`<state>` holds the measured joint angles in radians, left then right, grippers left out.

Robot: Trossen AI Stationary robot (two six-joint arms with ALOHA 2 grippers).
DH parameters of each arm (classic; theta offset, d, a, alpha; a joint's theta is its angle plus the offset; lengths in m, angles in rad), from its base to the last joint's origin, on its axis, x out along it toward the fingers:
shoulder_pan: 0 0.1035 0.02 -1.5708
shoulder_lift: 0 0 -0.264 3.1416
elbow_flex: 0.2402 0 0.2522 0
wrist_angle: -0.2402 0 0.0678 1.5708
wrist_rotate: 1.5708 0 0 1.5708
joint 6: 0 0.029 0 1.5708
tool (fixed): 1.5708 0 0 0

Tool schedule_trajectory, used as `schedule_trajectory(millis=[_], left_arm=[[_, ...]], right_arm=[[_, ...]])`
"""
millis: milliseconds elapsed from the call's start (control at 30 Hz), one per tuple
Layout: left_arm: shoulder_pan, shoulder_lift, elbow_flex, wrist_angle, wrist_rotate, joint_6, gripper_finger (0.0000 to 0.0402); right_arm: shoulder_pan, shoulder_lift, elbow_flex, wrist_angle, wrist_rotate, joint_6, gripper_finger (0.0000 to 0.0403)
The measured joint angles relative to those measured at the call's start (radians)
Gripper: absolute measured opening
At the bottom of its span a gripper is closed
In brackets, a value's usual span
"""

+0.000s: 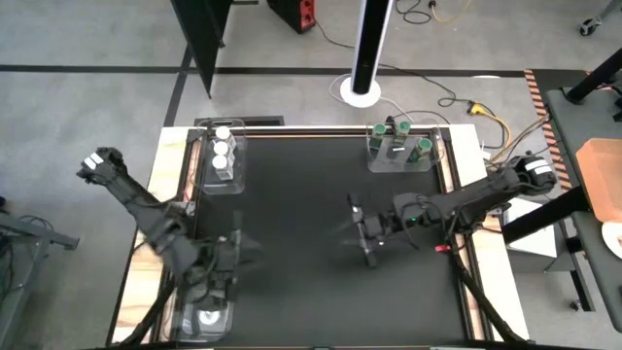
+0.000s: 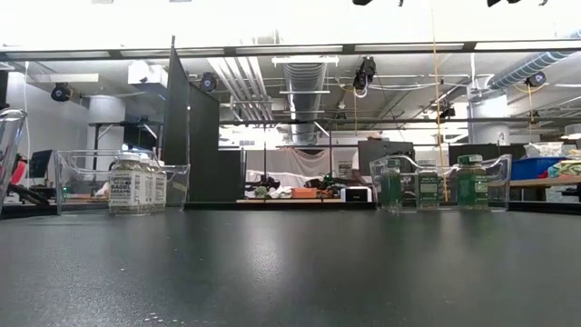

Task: Sort spices by type
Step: Return to Home Position

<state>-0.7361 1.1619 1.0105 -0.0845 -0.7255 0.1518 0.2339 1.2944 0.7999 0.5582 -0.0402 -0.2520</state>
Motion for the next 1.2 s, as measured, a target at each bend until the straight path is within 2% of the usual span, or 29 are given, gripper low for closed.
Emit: schedule_trajectory(millis=[133,200,333,500,700,967,1200], left_arm=[[0.113,-0.015,-0.117,0.128,0.127,0.046,0.0097],[0.141,-0.045,-0.159,0.148,0.144,0.046,0.0097],[0.137,-0.158,-0.242,0.148,0.142,0.058,0.0097],[0.111,-0.380,-0.374,0.165,0.134,0.062,0.0088],[0.138,-0.577,-0.558,0.214,0.104,0.056,0.0076],[0.138,-0.776,-0.694,0.215,0.100,0.056,0.0075],[0.138,-0.911,-0.784,0.209,0.082,0.046,0.0075]], right_arm=[[0.000,-0.051,-0.057,0.028,0.000,-0.035,0.0063],[0.000,-0.085,-0.081,0.035,0.008,-0.045,0.0055],[0.002,-0.170,-0.144,0.032,0.015,-0.055,0.0044],[-0.003,-0.294,-0.232,0.060,0.017,-0.065,0.0035],[-0.034,-0.353,-0.324,0.130,0.017,-0.063,0.0017],[-0.097,-0.399,-0.367,0.131,0.016,-0.097,0.0009],[-0.108,-0.588,-0.439,0.076,0.013,-0.115,0.0009]])
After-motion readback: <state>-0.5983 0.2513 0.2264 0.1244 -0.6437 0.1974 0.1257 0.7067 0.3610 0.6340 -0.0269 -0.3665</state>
